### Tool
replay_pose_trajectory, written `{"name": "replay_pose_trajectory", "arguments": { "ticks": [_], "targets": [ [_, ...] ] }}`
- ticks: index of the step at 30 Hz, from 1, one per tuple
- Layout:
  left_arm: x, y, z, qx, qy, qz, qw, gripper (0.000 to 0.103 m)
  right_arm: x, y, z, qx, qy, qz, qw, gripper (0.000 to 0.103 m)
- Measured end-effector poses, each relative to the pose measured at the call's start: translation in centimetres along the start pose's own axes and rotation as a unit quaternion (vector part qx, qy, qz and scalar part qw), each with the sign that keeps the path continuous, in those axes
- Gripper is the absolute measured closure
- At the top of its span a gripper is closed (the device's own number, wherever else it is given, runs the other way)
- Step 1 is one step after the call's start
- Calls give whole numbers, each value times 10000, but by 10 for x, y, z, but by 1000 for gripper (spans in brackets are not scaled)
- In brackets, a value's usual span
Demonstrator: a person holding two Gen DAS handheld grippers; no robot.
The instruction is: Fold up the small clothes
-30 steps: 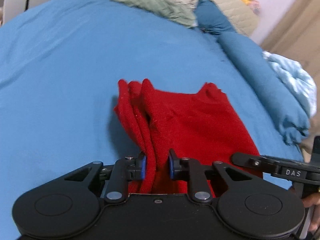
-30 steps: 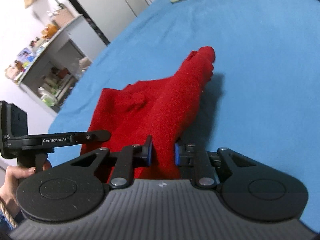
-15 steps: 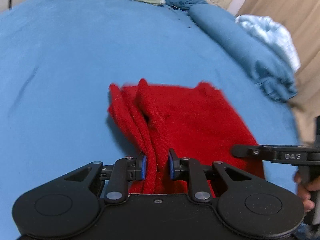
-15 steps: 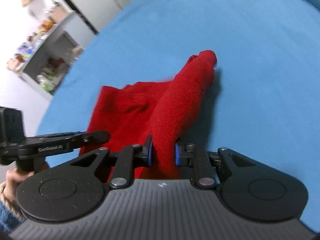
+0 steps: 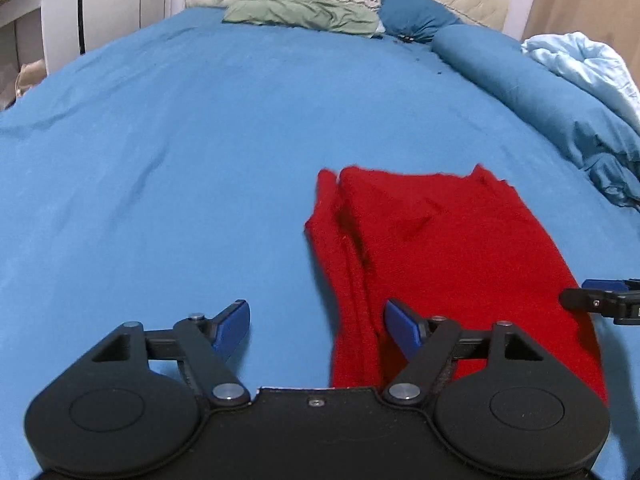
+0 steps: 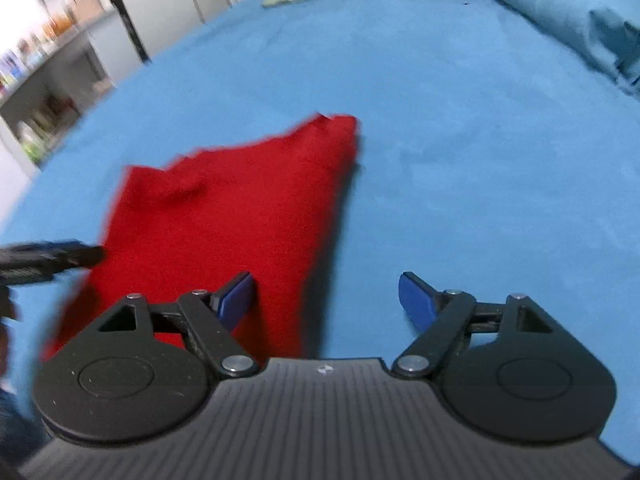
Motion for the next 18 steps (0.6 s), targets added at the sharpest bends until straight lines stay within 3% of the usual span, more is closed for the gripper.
{"name": "replay_pose_trajectory", "arguments": {
  "ticks": [2, 7, 9, 14, 18],
  "targets": [
    [0, -4, -8, -51, 66, -10, 10000, 23, 11, -5, -10, -21, -118, -42, 9999, 3],
    [1, 6, -5, -82, 202, 0, 9998, 24, 25, -14, -7, 69, -31, -363, 9993, 3],
    [4, 11, 11, -55, 321, 2, 9995, 29, 19, -6, -1, 186, -52, -328, 9993, 4],
    [2, 25, 76, 228, 573, -56, 9981, 25, -9, 9, 66, 629, -38, -11, 9980, 2],
    [16, 28, 136, 336, 781, -280, 9960, 0, -35, 9, 132, 963, -161, 145, 9951, 0]
  ]
}}
Point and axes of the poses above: each gripper's, at about its wrist camera, not at the fingertips, and z roughly against the way its jaws point, x to its right, y to its top, the point moved 9 cm from there along -z, roughly the way its jaws point, and after that the axes turned 13 degrees about -z, right-handed, at the moved point
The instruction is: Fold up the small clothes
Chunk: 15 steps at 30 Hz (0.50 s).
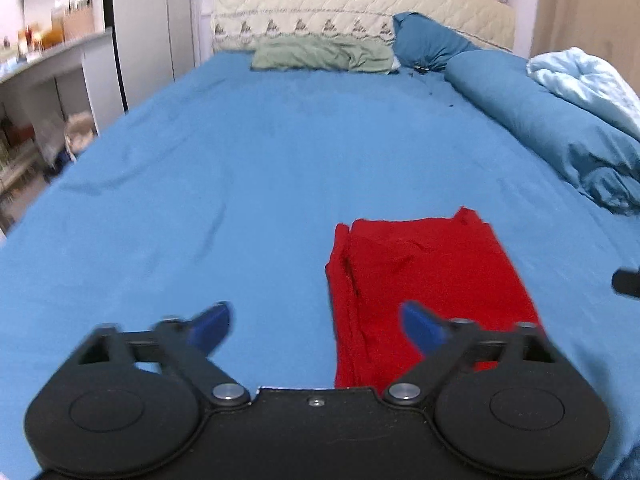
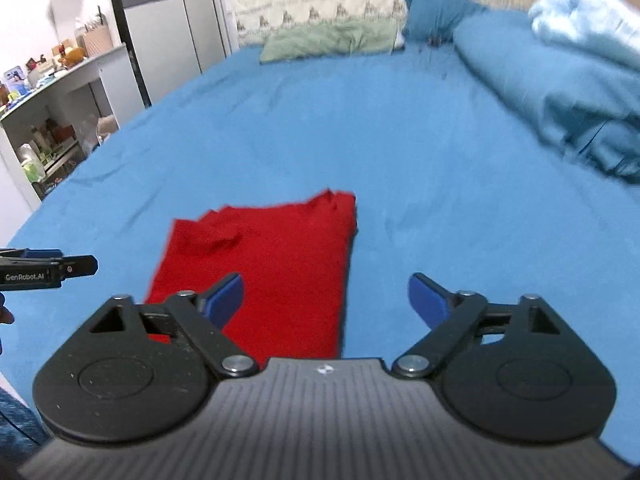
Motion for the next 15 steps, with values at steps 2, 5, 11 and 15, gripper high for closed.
{"name": "replay_pose_trajectory", "arguments": {
  "ticks": [2, 5, 11, 15],
  "targets": [
    [3, 0, 34, 154, 111, -87, 9998, 0, -11, 1, 34, 256, -18, 43, 9997, 0],
    [9, -7, 73, 170, 252, -152, 9994, 0, -22, -5, 74, 358, -158, 94, 9992, 0],
    [22, -40, 124, 54, 287, -98, 9995, 0, -29, -38, 125, 38, -636, -49, 9980, 0],
    [30, -61, 142, -51, 383, -263, 9989, 0, -24, -63, 142, -173, -752, -196, 9968, 0]
  ]
}}
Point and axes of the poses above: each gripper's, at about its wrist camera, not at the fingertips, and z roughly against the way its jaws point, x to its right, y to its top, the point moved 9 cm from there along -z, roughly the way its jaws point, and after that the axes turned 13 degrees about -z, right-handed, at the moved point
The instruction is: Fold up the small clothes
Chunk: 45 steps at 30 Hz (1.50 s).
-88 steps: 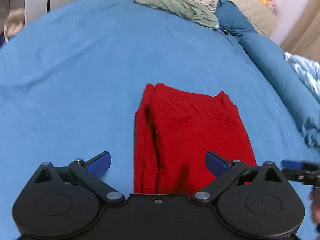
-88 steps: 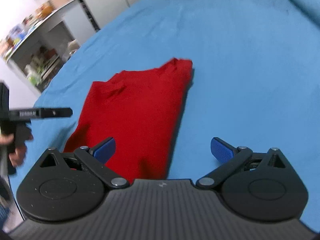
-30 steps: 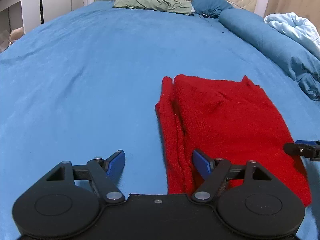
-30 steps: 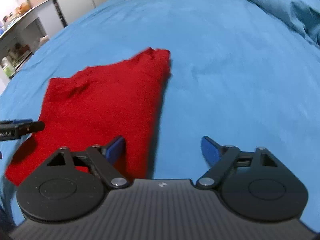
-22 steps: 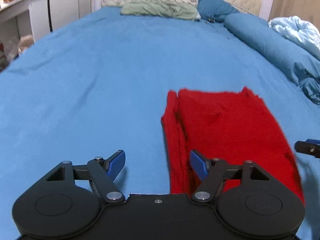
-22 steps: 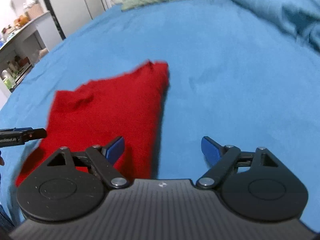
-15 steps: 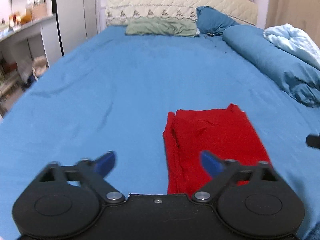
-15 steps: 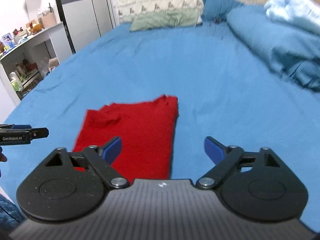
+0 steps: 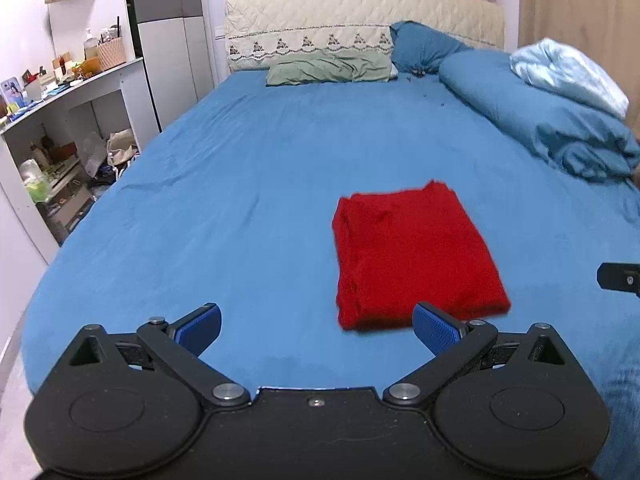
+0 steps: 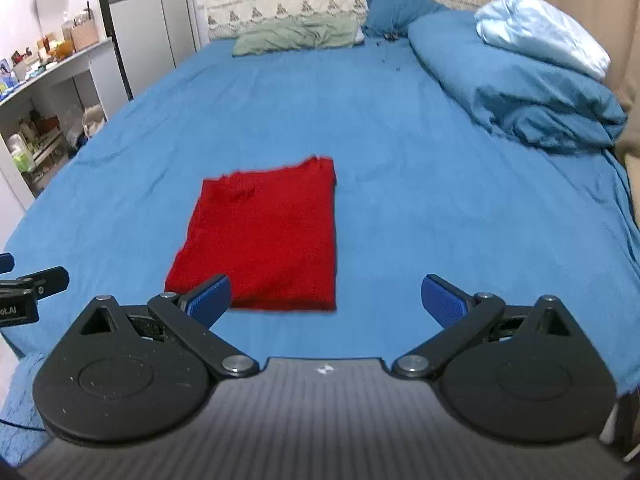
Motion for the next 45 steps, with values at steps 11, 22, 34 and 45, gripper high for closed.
{"name": "replay_pose_trajectory", "arguments": {
  "ticks": [11, 22, 34, 45],
  "targets": [
    [17, -15, 4, 0, 0, -162, 9999, 0, 17, -52, 13, -342, -322, -65, 9989, 0],
    [27, -11, 12, 149, -79, -229, 9996, 0, 16, -53, 21, -254, -411, 27, 9988, 0],
    [23, -9, 15, 213, -96, -146, 9996, 0, 15, -52, 23, -235, -402, 17, 9989, 0],
    [24, -7, 19, 273, -69, -170, 9995, 0, 16, -52, 23, -223, -393, 32, 9990, 0]
  ]
}}
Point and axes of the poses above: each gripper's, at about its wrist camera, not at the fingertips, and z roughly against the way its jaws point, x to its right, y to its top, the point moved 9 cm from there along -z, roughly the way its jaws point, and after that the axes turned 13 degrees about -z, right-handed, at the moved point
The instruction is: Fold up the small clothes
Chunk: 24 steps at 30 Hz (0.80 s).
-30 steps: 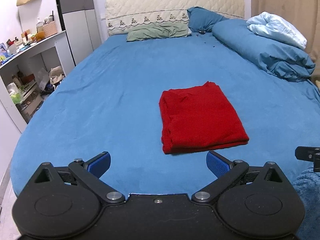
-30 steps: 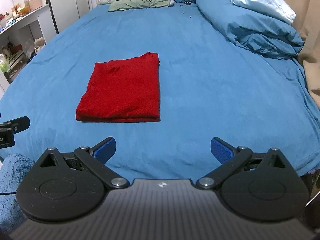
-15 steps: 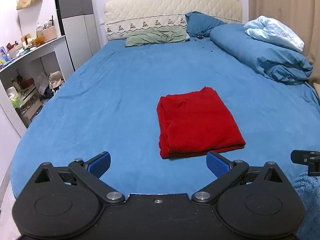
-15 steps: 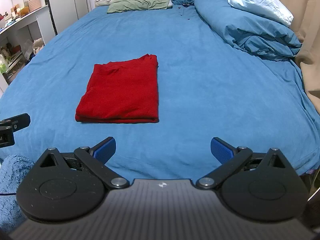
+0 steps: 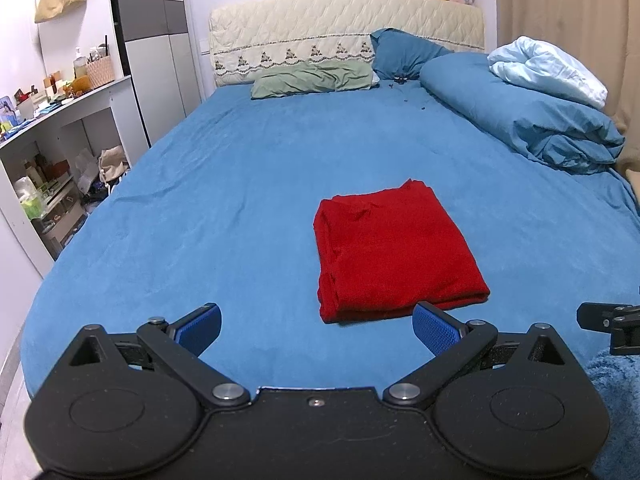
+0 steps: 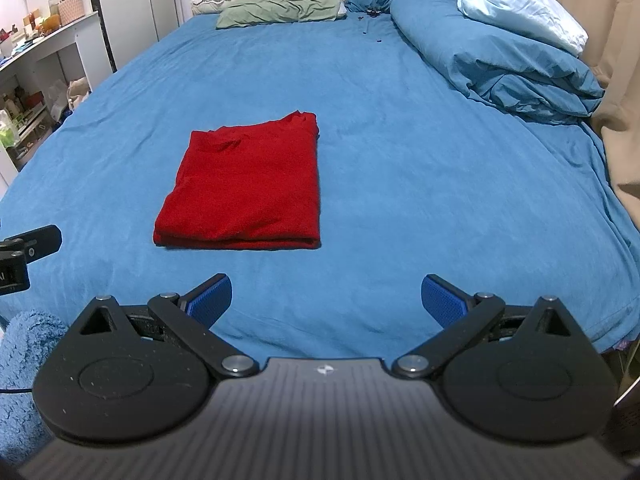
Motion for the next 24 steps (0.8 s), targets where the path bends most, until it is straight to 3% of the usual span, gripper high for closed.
{"name": "replay_pose_trajectory", "arguments": {
  "ticks": [24],
  "targets": [
    [-4, 2, 1, 26, -13, 1, 10000, 0, -1, 3, 2, 14, -16, 9, 10000, 0]
  ]
}}
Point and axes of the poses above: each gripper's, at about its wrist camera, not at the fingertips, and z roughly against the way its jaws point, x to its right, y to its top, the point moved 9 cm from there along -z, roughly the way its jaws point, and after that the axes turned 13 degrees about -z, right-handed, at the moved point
